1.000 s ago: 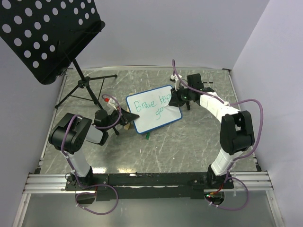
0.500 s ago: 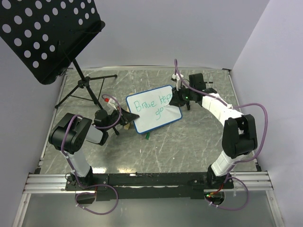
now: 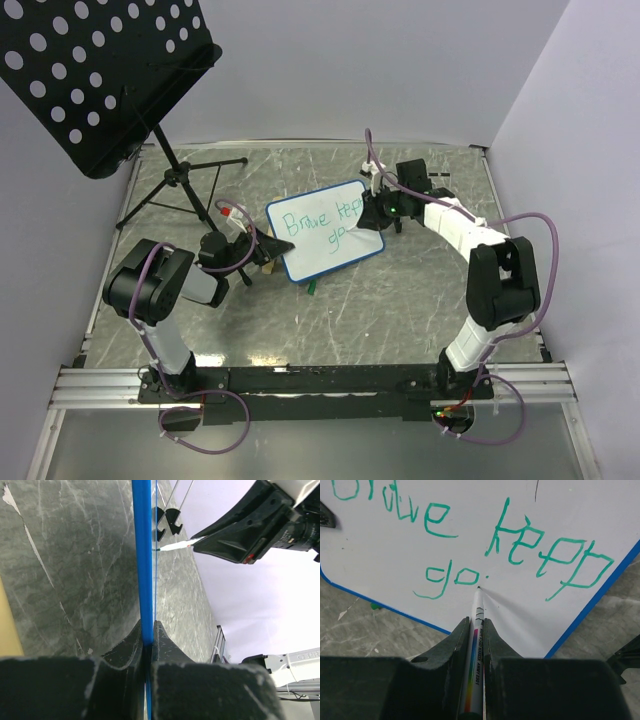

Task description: Write a sentence on the whiteboard

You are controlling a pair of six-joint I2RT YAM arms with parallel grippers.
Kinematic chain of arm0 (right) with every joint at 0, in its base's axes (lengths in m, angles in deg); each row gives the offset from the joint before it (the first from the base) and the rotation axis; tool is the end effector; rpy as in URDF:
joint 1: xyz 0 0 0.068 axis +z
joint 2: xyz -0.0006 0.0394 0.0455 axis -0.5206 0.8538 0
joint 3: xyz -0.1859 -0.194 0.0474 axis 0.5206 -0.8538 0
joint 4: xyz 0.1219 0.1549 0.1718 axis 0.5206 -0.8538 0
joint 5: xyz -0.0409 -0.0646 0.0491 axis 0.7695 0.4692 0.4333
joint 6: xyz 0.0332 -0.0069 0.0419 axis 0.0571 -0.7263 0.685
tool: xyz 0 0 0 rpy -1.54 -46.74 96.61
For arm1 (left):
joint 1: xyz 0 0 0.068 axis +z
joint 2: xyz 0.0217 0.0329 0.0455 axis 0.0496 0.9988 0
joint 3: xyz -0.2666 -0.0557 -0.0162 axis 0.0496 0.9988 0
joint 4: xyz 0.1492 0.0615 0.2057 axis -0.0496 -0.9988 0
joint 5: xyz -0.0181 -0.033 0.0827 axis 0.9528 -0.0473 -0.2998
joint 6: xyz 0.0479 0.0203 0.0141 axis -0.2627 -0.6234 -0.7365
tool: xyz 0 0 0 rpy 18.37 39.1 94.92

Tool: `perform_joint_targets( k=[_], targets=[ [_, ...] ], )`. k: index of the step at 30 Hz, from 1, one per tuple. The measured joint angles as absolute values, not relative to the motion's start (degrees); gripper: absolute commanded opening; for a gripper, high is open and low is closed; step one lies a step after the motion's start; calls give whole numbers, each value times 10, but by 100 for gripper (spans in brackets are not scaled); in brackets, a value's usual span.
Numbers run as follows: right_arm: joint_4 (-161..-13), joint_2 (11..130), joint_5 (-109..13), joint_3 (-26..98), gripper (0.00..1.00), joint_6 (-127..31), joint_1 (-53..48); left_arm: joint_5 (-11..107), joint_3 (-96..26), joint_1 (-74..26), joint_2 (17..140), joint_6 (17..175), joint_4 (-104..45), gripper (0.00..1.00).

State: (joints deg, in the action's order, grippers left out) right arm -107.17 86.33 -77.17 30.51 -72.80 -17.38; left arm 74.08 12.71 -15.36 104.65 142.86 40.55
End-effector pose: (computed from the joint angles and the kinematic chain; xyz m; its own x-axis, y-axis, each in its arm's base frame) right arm 0.3501 0.1091 0.2441 -0.4992 -0.3779 -0.7798 -0.7770 0.5935 0.2098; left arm 0.2688 -0.1096 0.1407 -0.7115 -0.5005 -0.4932 0.3619 0.3405 -0.8678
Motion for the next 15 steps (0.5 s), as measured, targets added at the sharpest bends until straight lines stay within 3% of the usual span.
perform_joint_targets(
  k=[15],
  targets=[
    [-1073, 873, -765, 308, 0, -728, -169, 740, 127, -154, 1047, 1431, 403, 1]
  ],
)
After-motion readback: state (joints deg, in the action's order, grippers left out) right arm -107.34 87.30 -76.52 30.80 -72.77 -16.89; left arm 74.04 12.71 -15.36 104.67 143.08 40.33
